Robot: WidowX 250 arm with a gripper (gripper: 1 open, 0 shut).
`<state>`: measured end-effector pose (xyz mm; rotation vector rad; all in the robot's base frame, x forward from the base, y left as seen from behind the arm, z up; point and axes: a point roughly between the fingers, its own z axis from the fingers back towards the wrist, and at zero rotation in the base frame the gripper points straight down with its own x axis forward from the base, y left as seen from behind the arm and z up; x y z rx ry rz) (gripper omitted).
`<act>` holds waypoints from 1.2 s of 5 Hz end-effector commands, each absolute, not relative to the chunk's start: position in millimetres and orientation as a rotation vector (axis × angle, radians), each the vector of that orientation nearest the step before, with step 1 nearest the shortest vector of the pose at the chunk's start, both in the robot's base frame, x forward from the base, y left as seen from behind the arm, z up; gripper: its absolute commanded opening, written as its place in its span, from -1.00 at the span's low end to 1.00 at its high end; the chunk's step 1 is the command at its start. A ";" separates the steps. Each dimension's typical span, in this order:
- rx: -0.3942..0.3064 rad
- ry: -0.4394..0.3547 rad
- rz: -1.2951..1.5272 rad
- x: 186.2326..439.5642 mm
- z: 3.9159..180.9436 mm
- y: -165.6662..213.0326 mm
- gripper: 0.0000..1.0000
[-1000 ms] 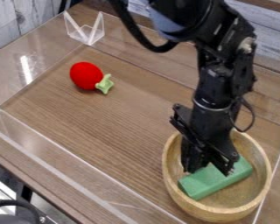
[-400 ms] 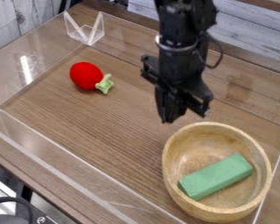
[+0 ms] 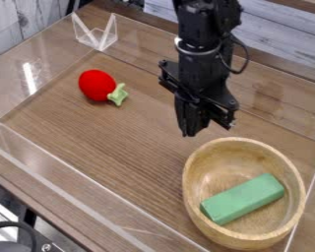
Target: Remove the green block from the brown bowl and put it on the table
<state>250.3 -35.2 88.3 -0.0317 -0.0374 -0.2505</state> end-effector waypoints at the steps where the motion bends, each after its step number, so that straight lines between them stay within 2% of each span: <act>1: -0.035 -0.072 -0.228 260.3 93.1 -41.2 -1.00; 3: -0.039 -0.067 -0.202 260.5 96.8 -26.7 -1.00; 5: -0.043 -0.058 -0.193 270.3 87.1 -20.1 -1.00; 6: -0.044 -0.054 -0.138 271.2 89.3 -15.0 -1.00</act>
